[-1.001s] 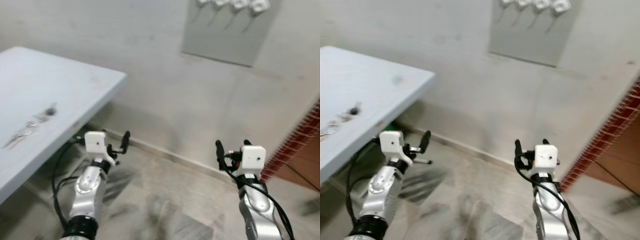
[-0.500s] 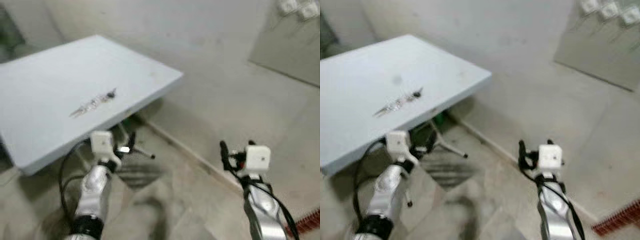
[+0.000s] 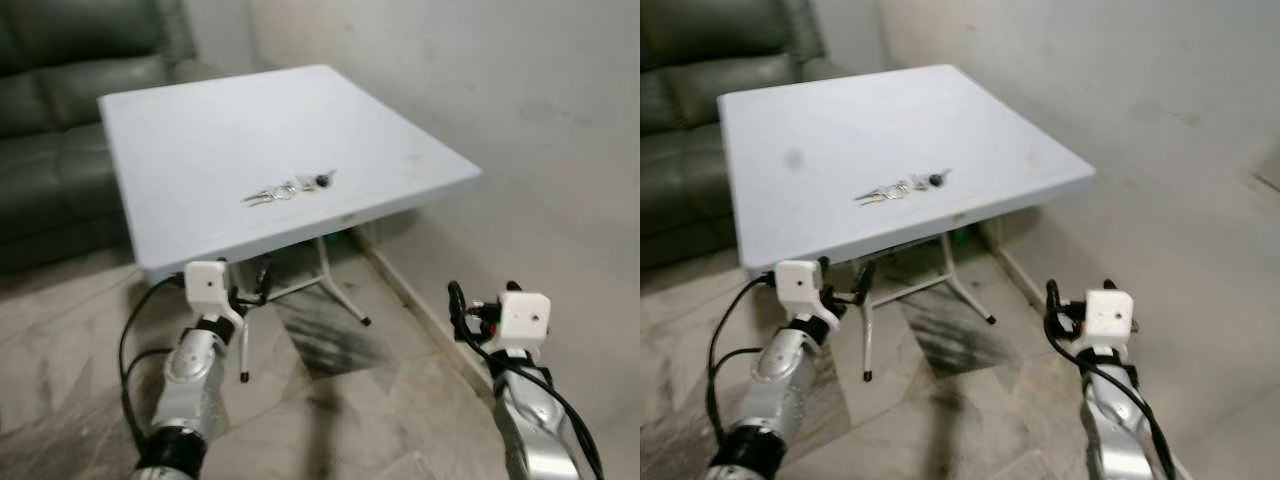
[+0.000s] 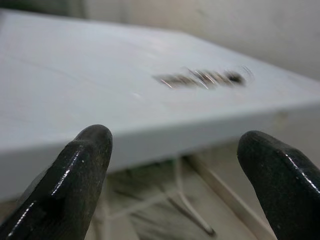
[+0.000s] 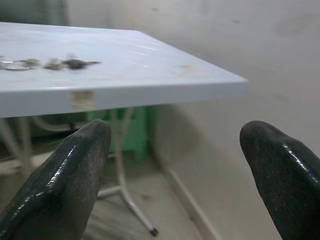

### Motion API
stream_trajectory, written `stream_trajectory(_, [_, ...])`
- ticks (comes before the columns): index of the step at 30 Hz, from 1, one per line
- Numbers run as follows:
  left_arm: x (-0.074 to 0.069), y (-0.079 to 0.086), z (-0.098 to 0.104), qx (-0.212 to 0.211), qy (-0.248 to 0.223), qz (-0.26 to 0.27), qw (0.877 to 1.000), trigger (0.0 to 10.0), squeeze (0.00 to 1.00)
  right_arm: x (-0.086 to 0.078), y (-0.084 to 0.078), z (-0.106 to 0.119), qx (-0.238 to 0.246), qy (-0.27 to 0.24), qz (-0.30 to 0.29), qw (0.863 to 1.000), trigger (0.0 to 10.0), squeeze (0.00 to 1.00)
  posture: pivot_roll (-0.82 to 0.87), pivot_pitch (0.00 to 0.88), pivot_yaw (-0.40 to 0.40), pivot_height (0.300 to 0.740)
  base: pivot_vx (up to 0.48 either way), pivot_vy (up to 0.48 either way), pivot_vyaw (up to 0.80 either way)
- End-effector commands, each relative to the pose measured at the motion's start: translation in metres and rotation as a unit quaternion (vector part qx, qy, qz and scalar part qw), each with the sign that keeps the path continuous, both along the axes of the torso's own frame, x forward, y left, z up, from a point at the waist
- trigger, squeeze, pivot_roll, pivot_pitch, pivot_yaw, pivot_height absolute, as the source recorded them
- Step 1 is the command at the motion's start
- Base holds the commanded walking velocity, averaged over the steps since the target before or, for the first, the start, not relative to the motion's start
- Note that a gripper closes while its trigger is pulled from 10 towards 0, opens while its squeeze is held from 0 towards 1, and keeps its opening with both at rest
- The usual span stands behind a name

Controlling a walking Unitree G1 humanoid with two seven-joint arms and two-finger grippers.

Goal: Hang keys on a hook

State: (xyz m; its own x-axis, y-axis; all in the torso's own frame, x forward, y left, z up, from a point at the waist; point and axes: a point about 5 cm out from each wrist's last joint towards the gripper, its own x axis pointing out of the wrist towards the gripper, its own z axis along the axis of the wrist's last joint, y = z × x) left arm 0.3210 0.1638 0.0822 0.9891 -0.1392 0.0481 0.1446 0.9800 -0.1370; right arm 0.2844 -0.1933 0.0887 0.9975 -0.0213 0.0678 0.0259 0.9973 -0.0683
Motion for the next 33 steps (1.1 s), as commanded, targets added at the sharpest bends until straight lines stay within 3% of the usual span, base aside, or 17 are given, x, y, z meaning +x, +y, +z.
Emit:
stream_trajectory(1, [-0.0004, -0.007, -0.0017, -0.008, 0.006, -0.007, 1.0, 10.0, 0.0, -0.0022, -0.0081, -0.0016, -0.001, 0.006, -0.01, 1.0, 10.0, 0.0, 0.01, 0.013, -0.044, 0.74, 0.0, 0.0, 0.8])
stream_trajectory(21, [0.0004, -0.0064, -0.0023, -0.031, 0.019, -0.007, 0.999, 10.0, 0.0, 0.0, -0.0135, 0.0022, -0.003, 0.003, -0.01, 1.0, 10.0, 0.0, 0.02, 0.024, -0.054, 0.74, 0.0, 0.0, 0.78])
stream_trajectory(33, [0.0007, -0.005, -0.001, -0.029, 0.018, -0.005, 0.999, 10.0, 0.0, 0.0012, -0.0143, 0.0076, 0.027, -0.013, -0.005, 1.0, 10.0, 0.0, 0.02, 0.033, -0.058, 0.74, 0.0, 0.0, 0.04])
